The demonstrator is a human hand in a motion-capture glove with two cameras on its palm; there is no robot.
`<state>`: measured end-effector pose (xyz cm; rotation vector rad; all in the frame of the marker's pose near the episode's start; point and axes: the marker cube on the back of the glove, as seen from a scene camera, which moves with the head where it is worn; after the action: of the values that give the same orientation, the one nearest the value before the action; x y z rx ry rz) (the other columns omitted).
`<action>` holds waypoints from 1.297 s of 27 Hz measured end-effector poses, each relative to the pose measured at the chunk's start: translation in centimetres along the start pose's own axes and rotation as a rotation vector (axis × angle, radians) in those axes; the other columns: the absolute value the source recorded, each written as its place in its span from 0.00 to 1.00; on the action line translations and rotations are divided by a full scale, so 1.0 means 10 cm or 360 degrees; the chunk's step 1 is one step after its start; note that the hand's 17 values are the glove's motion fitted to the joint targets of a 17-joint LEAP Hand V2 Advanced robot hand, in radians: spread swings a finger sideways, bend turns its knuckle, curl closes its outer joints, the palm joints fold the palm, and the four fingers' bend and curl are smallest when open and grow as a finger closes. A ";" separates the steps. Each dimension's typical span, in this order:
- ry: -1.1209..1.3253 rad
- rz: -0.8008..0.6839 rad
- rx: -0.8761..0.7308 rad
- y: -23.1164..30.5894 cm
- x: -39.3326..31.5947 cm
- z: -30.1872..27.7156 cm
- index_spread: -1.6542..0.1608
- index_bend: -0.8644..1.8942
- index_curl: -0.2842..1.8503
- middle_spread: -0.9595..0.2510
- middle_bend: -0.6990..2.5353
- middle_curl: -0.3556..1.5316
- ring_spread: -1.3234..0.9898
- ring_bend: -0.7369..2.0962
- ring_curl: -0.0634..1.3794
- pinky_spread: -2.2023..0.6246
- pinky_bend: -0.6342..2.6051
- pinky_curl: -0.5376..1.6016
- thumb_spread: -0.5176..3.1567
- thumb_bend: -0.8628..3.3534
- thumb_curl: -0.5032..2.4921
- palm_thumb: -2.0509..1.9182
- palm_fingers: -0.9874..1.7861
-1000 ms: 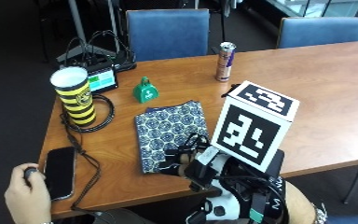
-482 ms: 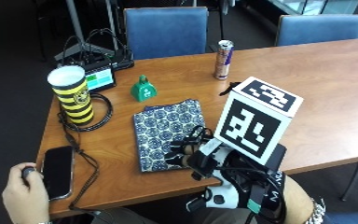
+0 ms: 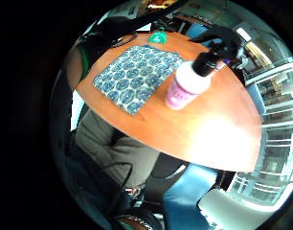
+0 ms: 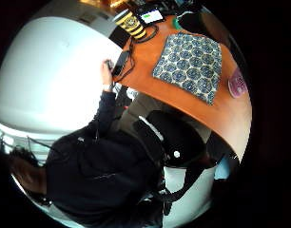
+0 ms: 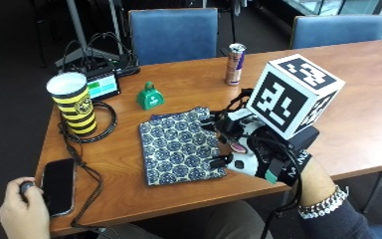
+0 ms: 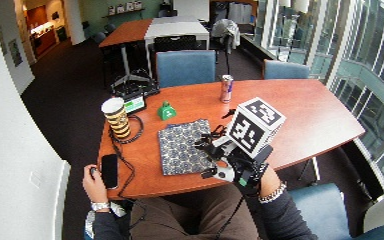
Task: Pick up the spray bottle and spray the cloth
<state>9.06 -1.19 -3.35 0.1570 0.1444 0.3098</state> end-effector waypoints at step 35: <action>-0.0676 0.0650 0.0884 -0.54 1.12 0.18 0.74 0.41 0.28 0.62 0.36 0.42 0.49 0.44 0.30 0.76 0.28 0.41 0.47 0.21 0.26 0.69 0.81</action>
<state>21.49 -2.98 -3.89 0.8026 -0.2321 0.6305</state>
